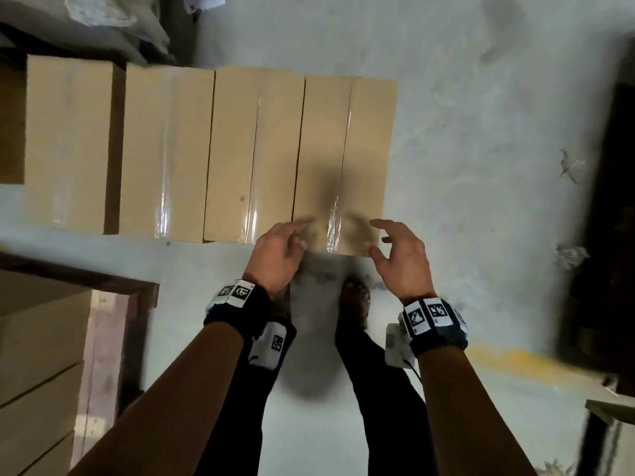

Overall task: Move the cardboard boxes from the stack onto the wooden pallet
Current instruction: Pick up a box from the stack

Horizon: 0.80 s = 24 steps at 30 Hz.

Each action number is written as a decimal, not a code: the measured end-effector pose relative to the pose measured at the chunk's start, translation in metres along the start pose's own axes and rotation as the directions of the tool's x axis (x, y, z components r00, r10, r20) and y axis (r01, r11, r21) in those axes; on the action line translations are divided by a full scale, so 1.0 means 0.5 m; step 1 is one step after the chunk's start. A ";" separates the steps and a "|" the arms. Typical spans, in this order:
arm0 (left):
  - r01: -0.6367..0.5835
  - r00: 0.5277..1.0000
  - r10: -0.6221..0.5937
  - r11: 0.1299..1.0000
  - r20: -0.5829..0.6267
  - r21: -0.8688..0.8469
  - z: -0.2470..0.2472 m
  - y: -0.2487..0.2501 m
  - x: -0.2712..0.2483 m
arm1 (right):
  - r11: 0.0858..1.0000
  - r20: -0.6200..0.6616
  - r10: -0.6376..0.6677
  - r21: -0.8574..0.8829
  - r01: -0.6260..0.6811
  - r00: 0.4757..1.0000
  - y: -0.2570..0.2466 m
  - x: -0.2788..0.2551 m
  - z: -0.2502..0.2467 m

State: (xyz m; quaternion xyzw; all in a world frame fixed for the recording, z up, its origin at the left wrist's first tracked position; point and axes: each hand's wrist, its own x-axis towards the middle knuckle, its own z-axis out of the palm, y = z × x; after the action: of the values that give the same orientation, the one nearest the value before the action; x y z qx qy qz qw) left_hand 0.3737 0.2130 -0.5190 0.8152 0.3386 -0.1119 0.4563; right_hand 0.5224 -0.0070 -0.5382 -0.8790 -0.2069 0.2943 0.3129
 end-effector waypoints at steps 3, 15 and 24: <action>-0.051 0.998 0.050 0.998 -0.028 -0.042 0.052 -0.064 0.090 | 0.999 -0.026 -0.016 0.050 0.017 1.000 0.055 0.069 0.064; -0.207 0.978 0.210 0.971 -0.013 0.118 0.117 -0.203 0.340 | 0.985 0.039 -0.082 -0.151 0.087 0.996 0.199 0.293 0.173; -0.277 0.951 0.308 0.897 -0.037 0.343 0.127 -0.228 0.533 | 0.899 -0.034 -0.216 -0.397 0.185 0.976 0.221 0.471 0.201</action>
State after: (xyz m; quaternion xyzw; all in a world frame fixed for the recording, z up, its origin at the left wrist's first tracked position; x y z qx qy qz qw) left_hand 0.5058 0.3212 -0.7614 0.9264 0.2085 -0.0609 0.3075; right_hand 0.6518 0.0858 -0.7674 -0.9084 -0.3386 0.1792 0.1673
